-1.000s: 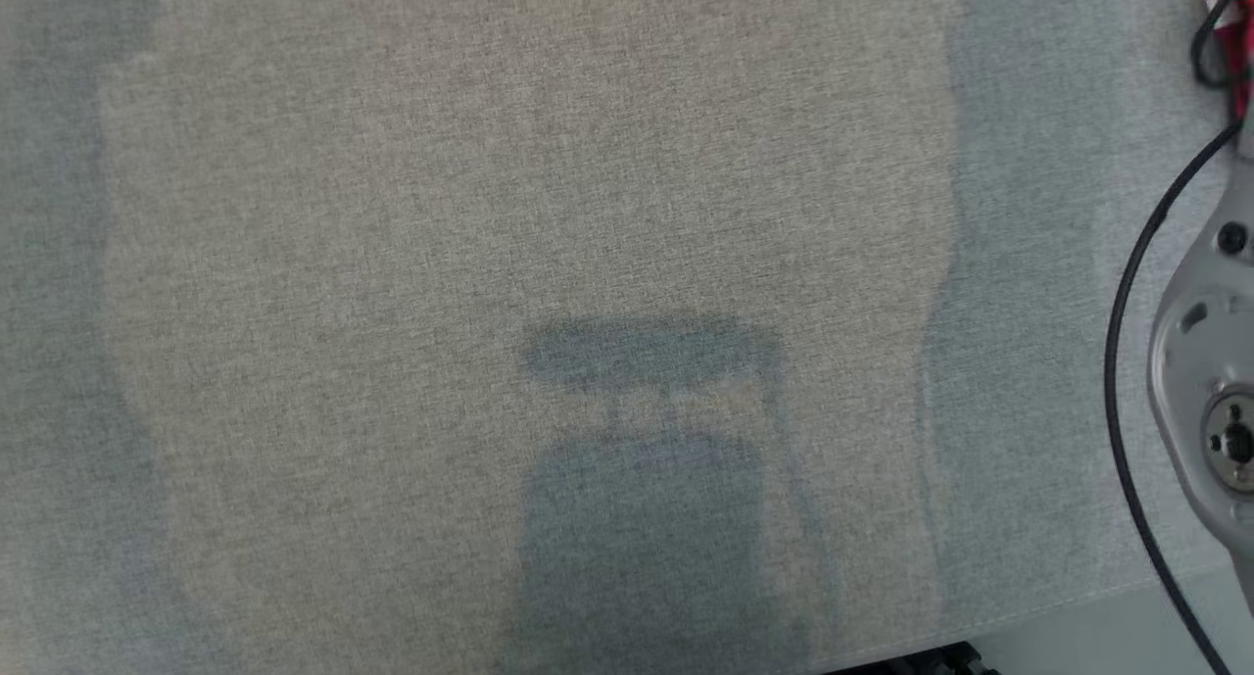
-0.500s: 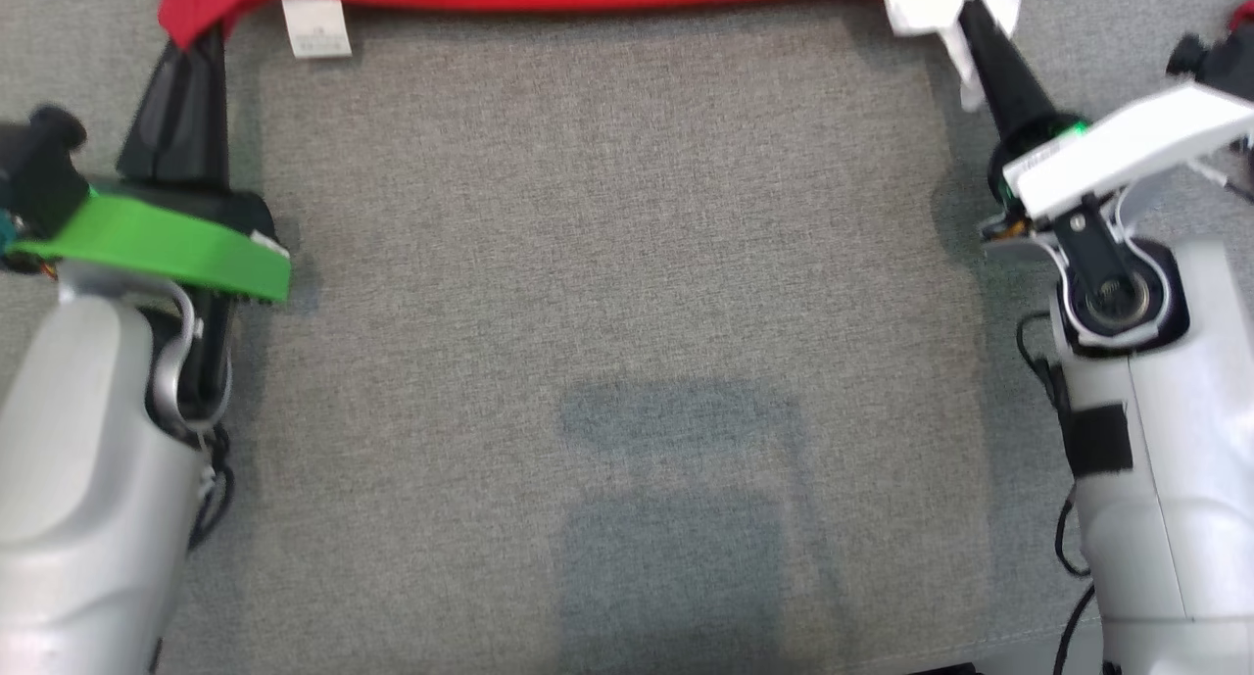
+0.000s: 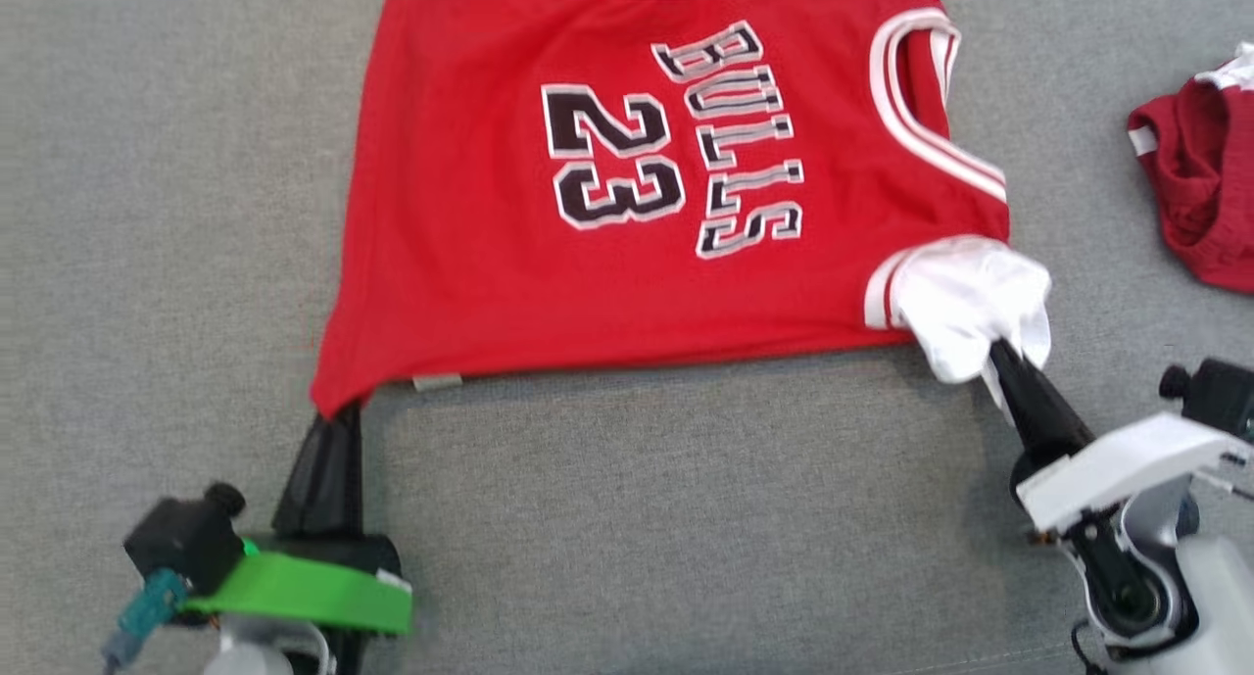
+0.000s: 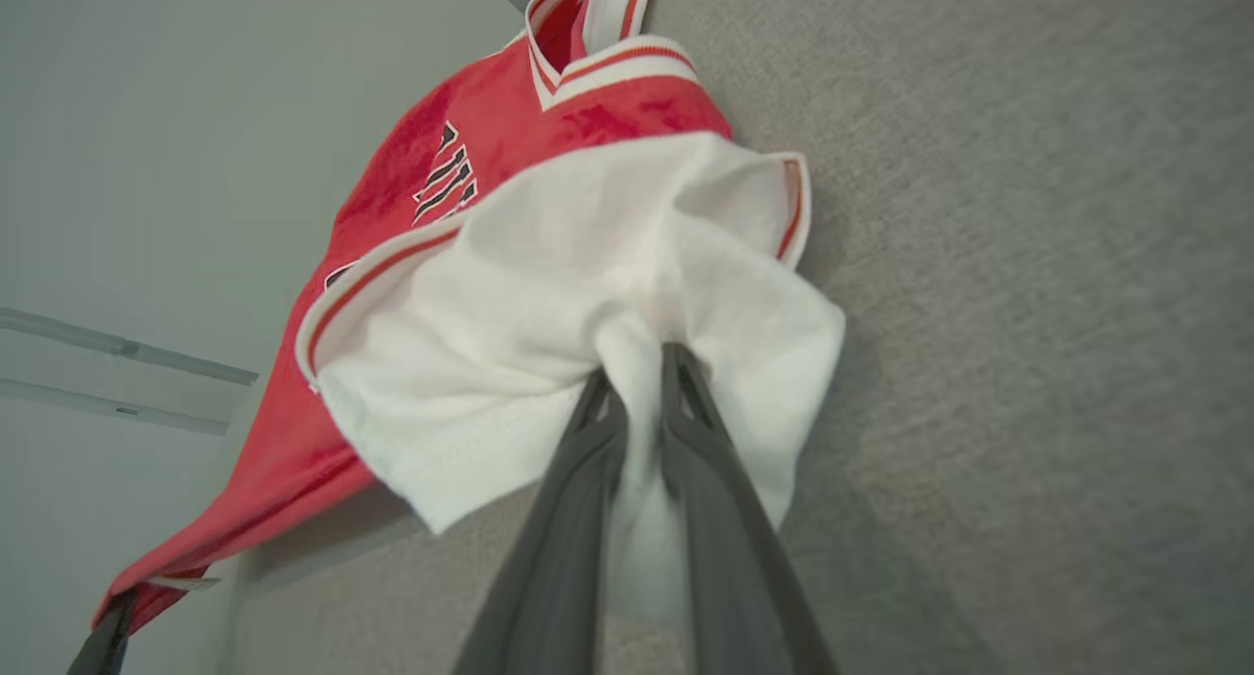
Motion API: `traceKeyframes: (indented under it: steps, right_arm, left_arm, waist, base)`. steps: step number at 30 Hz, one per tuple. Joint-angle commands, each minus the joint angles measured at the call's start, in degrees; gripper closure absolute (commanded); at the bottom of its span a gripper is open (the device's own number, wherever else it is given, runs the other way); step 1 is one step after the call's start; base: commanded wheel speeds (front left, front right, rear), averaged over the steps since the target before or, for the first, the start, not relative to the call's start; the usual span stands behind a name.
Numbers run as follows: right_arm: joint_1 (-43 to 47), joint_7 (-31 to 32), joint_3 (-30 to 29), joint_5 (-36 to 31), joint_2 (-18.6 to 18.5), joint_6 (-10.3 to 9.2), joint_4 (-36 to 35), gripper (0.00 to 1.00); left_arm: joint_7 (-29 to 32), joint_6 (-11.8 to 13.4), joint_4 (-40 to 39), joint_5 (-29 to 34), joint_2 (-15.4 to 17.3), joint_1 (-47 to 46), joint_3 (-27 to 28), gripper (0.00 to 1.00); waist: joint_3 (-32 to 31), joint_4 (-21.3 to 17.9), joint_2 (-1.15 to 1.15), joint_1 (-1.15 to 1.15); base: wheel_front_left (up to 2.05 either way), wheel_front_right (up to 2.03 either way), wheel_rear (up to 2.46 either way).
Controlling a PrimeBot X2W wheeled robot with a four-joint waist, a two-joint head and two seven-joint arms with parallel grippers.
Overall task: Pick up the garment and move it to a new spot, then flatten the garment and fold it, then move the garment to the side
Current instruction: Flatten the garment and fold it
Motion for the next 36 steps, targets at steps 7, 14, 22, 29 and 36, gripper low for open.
traceKeyframes:
  steps: [7,14,22,29,36]
  right_arm:
    - [13.9,-7.1,1.8,-4.4,-3.5,-0.24,-2.7,1.00]
    - [16.1,-11.7,3.4,-7.6,-5.4,-0.24,-0.7,1.00]
    - [13.8,-13.5,6.1,-8.9,-7.1,-0.23,1.3,1.00]
    - [12.7,-14.5,7.6,-9.3,-7.5,-0.20,3.2,0.64]
    - [12.1,-15.5,9.1,-10.1,-7.8,-0.16,4.9,0.09]
  left_arm:
    - [-0.3,1.7,-2.9,1.8,-3.1,15.3,-0.5,1.00]
    - [-0.2,1.6,-3.8,2.6,-3.4,20.2,-1.6,1.00]
    - [1.5,1.6,-5.0,2.2,-2.7,19.2,-2.0,1.00]
    - [2.6,1.1,-5.0,1.9,-2.3,18.3,-2.9,1.00]
    - [2.7,1.2,-2.3,2.0,-3.5,17.5,-4.1,0.02]
  waist:
    - [-10.0,0.1,0.00,0.01]
    - [-10.5,-0.7,0.00,0.01]
    - [-10.3,-1.1,0.00,0.01]
    - [-9.6,-1.2,0.00,0.01]
    - [-9.9,-1.6,0.00,0.01]
  base:
    - [0.00,0.00,0.00]
    - [0.00,0.00,0.00]
    - [0.00,0.00,0.00]
    - [0.00,0.00,0.00]
    - [0.00,0.00,0.00]
